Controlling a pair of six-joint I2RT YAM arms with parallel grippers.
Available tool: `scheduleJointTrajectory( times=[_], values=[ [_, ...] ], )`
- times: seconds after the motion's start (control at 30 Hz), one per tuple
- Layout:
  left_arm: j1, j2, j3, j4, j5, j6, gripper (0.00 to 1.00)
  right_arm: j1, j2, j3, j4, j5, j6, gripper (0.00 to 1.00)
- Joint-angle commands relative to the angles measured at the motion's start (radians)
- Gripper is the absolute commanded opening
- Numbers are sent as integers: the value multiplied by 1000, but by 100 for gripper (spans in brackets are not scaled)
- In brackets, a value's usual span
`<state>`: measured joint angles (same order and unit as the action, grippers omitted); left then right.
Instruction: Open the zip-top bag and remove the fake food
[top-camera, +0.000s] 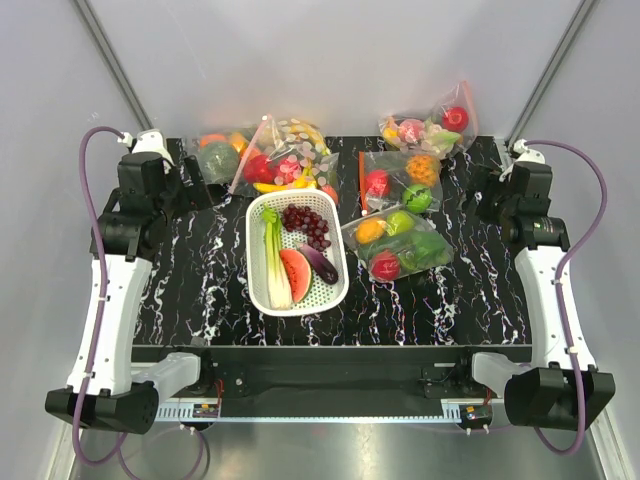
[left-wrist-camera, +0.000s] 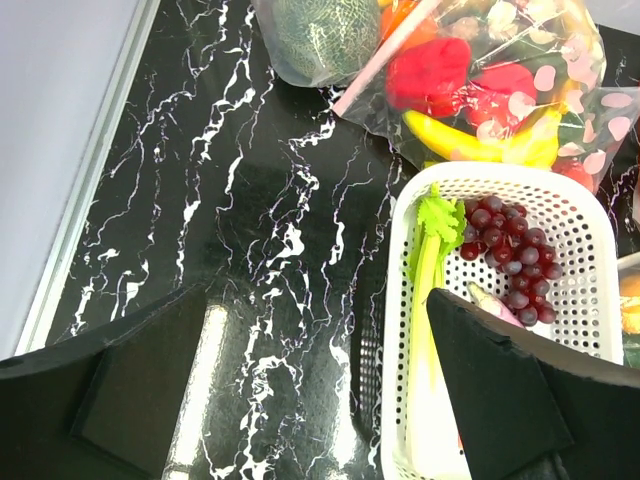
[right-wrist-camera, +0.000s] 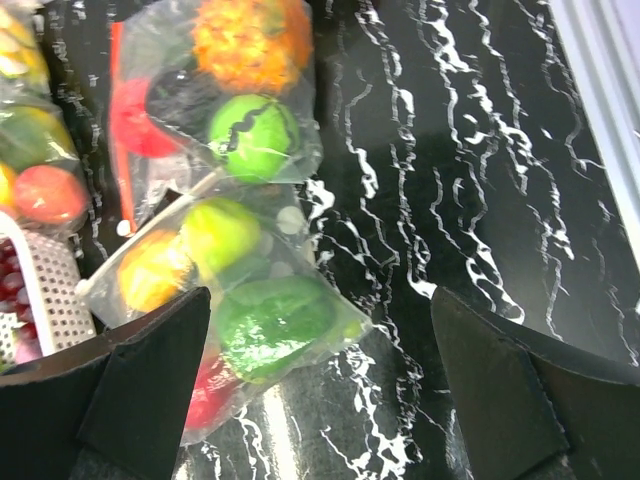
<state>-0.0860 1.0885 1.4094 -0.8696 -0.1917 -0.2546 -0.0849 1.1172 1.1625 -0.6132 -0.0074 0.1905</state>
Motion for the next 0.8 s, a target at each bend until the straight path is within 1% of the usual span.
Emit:
scheduleJointTrajectory(
  times=[0.0, 0.1, 0.27, 0.33, 0.37, 0.43, 0.47, 0.6, 0.77],
  values=[
    [3, -9, 25, 35, -23, 15, 99, 7, 3, 25, 53, -66, -17, 99],
    [3, 5, 25, 40, -23, 15, 99, 23, 56, 55, 62, -75, -26, 99],
    [3, -7, -16, 89, 44, 15, 99, 80, 185, 140, 95, -54, -39, 98],
    [3, -12, -30, 106, 69, 11, 99, 134, 226, 179, 115, -25, -58, 98],
    [3, -16, -35, 112, 84, 5, 99, 176, 274, 193, 118, -16, -65, 98],
    [3, -18, -44, 127, 95, 0, 99, 209, 328, 229, 125, -6, -74, 98],
    [3, -19, -49, 129, 110, 0, 99, 246, 383, 262, 127, -2, -77, 98],
    [3, -10, -58, 133, 126, 0, 99, 306, 509, 339, 158, 49, -77, 98],
    [3, -1, -59, 127, 130, 8, 99, 321, 699, 471, 185, 70, -82, 98]
  ],
)
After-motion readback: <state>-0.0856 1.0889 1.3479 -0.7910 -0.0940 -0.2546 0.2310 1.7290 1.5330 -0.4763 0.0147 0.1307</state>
